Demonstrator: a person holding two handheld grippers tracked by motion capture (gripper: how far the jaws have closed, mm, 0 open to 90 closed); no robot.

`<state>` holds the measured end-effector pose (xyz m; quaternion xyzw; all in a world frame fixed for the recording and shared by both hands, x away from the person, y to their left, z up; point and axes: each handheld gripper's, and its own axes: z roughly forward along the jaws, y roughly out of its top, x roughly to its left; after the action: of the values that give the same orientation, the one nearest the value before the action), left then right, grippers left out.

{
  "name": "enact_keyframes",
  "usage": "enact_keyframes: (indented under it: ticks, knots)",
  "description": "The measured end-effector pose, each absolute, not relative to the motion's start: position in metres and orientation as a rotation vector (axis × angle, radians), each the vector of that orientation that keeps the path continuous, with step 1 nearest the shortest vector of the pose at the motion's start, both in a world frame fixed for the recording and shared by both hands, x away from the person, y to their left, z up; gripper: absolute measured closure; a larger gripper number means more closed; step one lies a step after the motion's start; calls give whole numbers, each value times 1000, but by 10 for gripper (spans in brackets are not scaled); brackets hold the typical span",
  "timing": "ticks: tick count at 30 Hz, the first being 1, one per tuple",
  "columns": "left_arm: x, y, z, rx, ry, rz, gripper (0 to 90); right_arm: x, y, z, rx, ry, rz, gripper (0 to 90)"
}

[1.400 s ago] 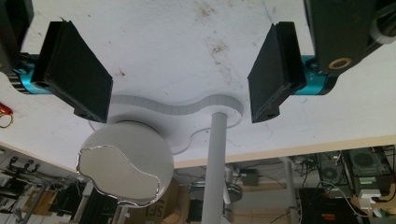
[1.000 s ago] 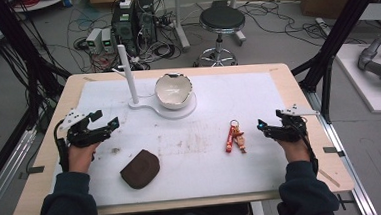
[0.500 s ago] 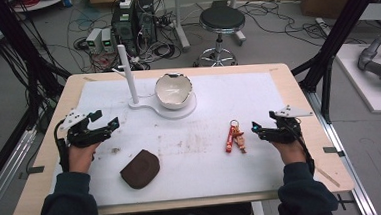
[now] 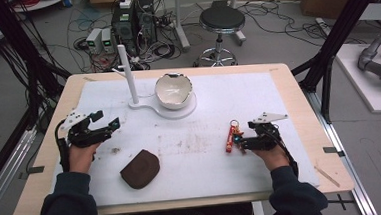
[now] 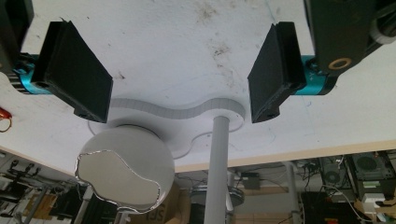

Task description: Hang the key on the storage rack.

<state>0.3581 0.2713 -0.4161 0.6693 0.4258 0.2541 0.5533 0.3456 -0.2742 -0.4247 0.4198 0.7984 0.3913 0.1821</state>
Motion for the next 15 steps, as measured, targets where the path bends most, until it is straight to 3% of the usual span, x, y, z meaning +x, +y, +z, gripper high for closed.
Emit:
enact_keyframes:
  ticks: [1,7,15]
  knots:
    - [358,271,-416,1585,1007,599,219,346,-273,-426,1182,2262,1098,268]
    - [358,270,-416,1595,1008,604,219,349,-269,-433,1195,2328,1045,286]
    - [358,269,-417,1601,1009,601,219,354,-271,-441,1225,2346,835,388]
